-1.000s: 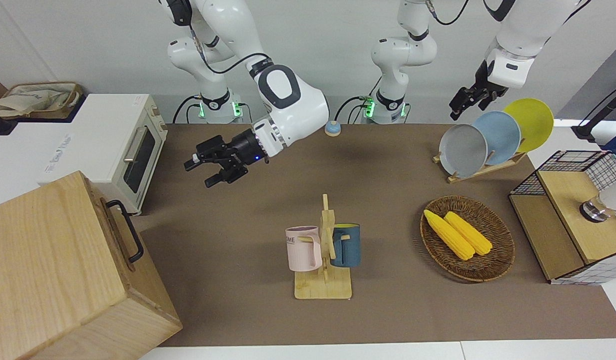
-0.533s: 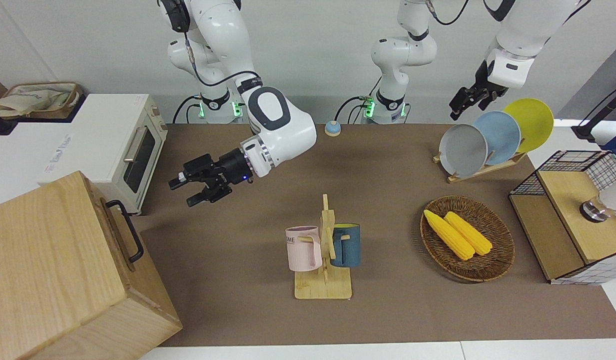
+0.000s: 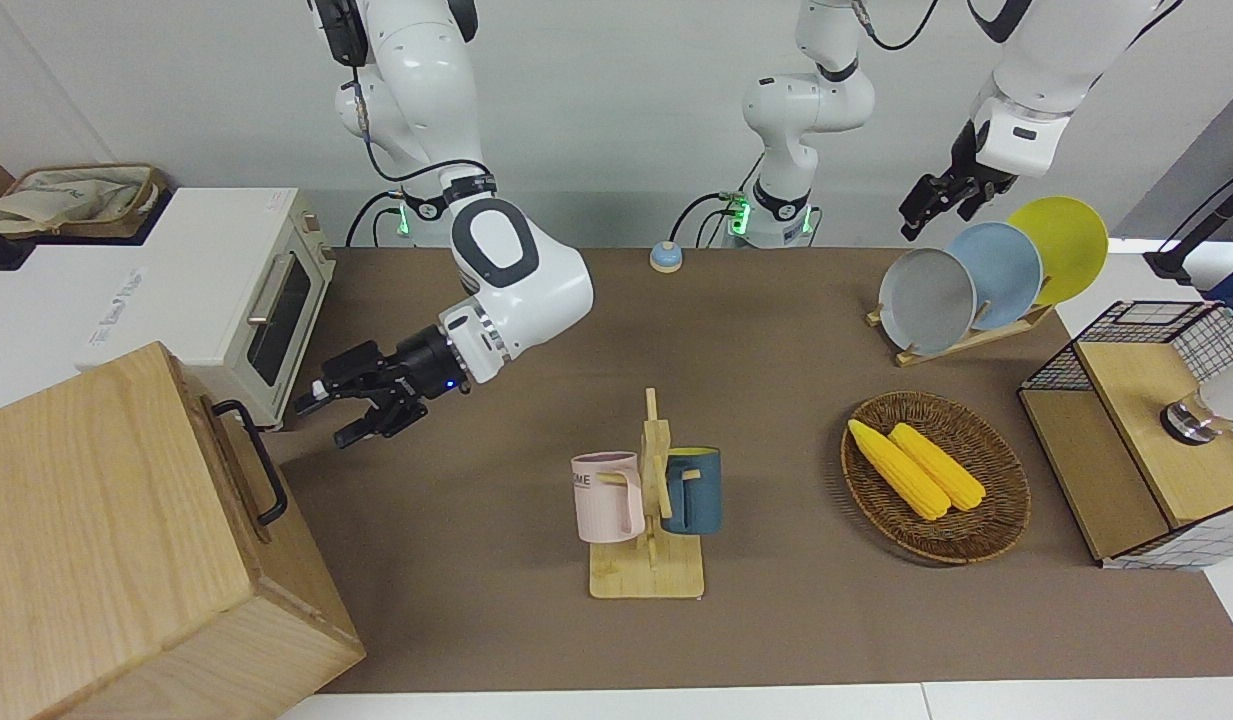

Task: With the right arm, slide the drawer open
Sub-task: 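Reach the right gripper up to the black drawer handle, then close the right gripper around the black drawer handle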

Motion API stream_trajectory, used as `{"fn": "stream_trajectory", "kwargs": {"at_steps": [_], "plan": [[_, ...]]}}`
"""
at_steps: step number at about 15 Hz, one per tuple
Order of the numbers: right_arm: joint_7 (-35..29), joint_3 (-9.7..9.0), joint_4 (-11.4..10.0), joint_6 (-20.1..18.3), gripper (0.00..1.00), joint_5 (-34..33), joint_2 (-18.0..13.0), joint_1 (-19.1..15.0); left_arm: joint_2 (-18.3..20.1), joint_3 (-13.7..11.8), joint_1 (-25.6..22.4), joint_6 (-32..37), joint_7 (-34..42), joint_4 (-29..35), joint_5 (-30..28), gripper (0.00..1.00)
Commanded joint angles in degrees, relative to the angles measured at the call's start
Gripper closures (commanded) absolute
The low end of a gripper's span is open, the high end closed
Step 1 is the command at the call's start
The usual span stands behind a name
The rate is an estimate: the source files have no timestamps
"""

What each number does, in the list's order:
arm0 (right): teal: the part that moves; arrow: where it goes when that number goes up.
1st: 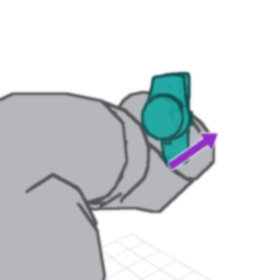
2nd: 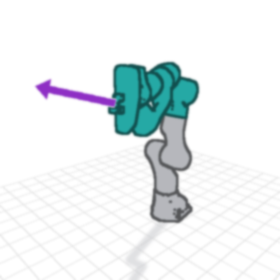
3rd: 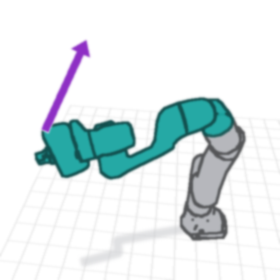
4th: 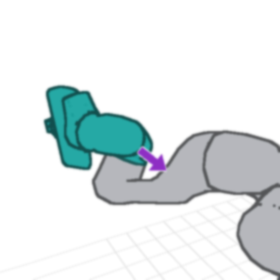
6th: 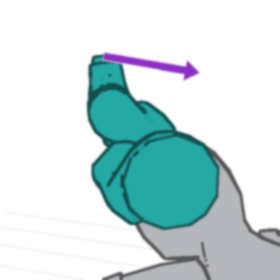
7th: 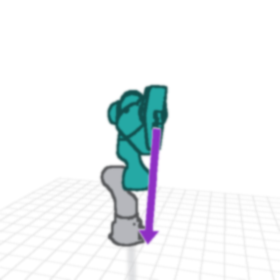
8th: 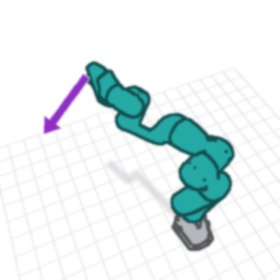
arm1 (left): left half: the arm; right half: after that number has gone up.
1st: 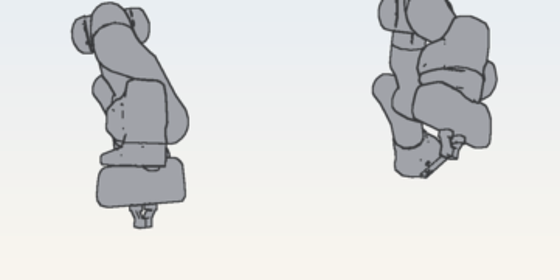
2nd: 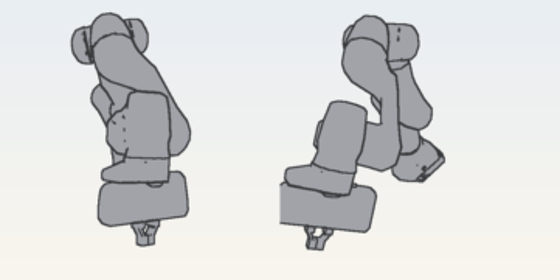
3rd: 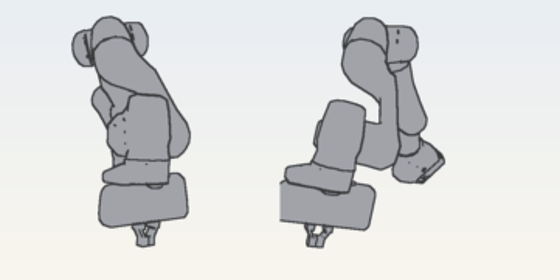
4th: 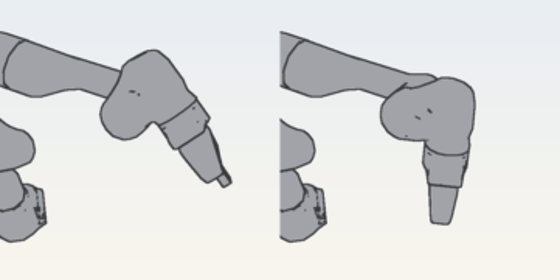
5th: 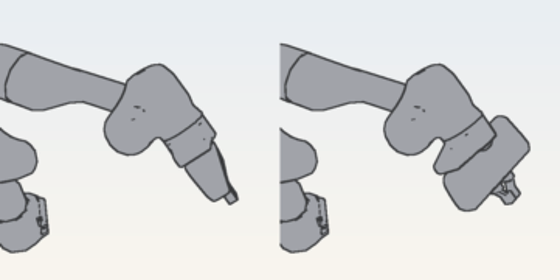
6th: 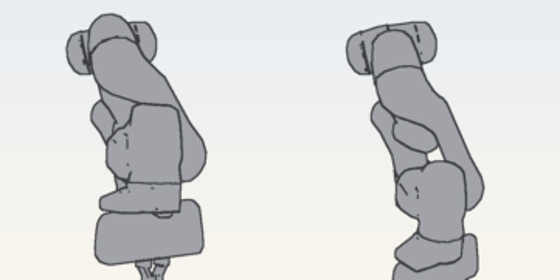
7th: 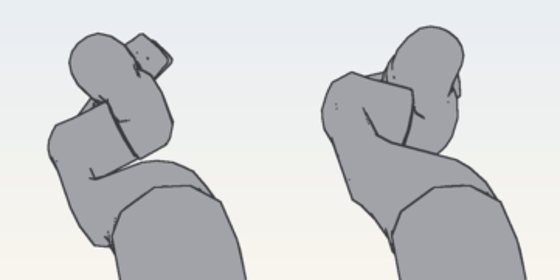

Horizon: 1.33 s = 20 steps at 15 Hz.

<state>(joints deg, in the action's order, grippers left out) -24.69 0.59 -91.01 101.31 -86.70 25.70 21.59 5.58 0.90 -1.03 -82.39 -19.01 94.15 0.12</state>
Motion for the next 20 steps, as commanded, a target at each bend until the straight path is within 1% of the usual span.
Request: {"fn": "stream_trajectory", "kwargs": {"at_steps": [1,4,5,7,10,11,12,17,18,19,20], "plan": [[-2.3,2.48,0.0,5.4,0.074,-2.5,1.0,-0.8,0.5,-0.3,0.2,0.1,0.6,0.0,-0.2,0.01],[-3.3,5.38,0.0,8.7,0.082,-4.6,1.5,-0.9,0.5,-0.3,0.2,0.1,0.6,0.0,-0.2,0.01],[-3.5,5.73,0.0,9.3,0.105,-4.6,1.5,-0.9,0.5,-0.3,0.2,0.1,0.6,0.0,-0.2,0.01],[-3.6,5.83,0.0,9.3,0.163,-4.7,1.6,-0.9,0.5,-0.3,0.2,0.1,0.6,0.0,-0.2,0.01],[-4.9,6.35,0.0,9.9,0.364,-6.2,1.7,-0.9,0.5,-0.3,0.2,0.1,0.6,0.0,-0.2,0.01],[-5.4,6.53,0.0,10.1,0.46,-6.2,1.7,-0.9,0.5,-0.3,0.2,0.1,0.6,0.0,-0.2,0.01],[-5.4,6.53,0.0,10.1,0.475,-6.2,1.7,-0.9,0.5,-0.3,0.2,0.1,0.6,0.0,-0.2,0.01],[-6.2,7.06,0.0,10.3,0.475,-6.2,2.0,-0.9,0.5,-0.3,0.2,0.1,0.6,0.0,-0.2,0.01],[-6.9,7.06,0.0,10.3,0.511,-6.2,2.2,-0.9,0.5,-0.3,0.2,0.1,0.6,0.0,-0.2,0.01],[-7.6,7.06,0.0,10.3,0.602,-6.2,2.2,-0.9,0.5,-0.3,0.2,0.1,0.6,0.0,-0.2,0.01],[-7.9,7.06,-0.1,10.2,0.717,-6.1,2.2,-0.9,0.5,-0.3,0.2,0.1,0.6,0.0,-0.2,0.01]]}}
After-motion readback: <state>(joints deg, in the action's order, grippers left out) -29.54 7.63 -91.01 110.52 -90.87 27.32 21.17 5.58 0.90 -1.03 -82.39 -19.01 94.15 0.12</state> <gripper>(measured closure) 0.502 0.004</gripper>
